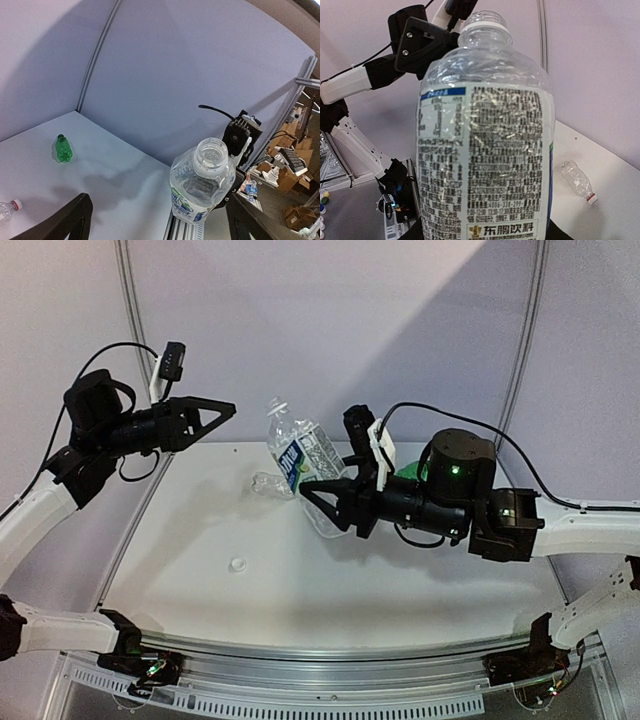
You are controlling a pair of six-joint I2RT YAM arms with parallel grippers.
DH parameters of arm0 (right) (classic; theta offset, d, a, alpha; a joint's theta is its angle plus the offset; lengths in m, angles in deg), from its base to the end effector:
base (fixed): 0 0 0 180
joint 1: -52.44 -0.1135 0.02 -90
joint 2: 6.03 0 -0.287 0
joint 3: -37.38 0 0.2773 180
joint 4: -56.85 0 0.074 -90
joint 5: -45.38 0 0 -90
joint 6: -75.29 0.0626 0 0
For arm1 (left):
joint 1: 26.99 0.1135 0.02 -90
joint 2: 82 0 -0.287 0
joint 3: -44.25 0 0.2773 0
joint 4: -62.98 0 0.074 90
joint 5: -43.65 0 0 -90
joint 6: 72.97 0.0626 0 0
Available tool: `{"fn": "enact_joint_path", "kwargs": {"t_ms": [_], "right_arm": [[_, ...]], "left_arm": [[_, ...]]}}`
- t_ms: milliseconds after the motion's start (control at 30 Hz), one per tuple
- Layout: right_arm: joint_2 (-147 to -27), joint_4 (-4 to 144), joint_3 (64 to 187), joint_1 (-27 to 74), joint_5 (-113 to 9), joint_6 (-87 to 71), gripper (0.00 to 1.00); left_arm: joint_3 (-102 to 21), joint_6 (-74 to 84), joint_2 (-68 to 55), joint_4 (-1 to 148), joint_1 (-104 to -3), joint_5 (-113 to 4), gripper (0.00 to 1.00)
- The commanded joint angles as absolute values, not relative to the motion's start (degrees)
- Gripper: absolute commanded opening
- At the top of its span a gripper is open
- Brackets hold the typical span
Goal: Unscrew the bottle caps
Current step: Pass from the right arm to the left
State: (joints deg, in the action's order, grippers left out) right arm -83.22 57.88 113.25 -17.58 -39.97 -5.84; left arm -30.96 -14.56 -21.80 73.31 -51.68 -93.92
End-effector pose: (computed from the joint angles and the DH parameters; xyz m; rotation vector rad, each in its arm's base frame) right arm 0.1312 0.3459 0.3814 -0.8097 1.5011 0.9858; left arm 0.2179 -0.1510 0.4438 0.6356 1.5644 -1.3717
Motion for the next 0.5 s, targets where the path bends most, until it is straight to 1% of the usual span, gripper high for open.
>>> {"fn": "enact_joint_path", "kwargs": {"t_ms": [0,133,467], "right_arm": [[-82.4,58.5,115.7,-17.5,-46.7,-3.9,0.01],[-82.9,58.8,116.1,-16.8,-49.6,-2.0,0.01],[-83.2,60.0,117.1,-16.8,-50.9,-1.5,0.01]], "left_arm": [[-33.5,-15.0,-19.8,70.2,-53.1,-100.5,0.95],[-35.5,-14.2,-17.8,70.6,-56.0,-101.7,0.94],[-38.8,-12.2,-15.4,72.6,-60.2,-101.0,0.9]]}}
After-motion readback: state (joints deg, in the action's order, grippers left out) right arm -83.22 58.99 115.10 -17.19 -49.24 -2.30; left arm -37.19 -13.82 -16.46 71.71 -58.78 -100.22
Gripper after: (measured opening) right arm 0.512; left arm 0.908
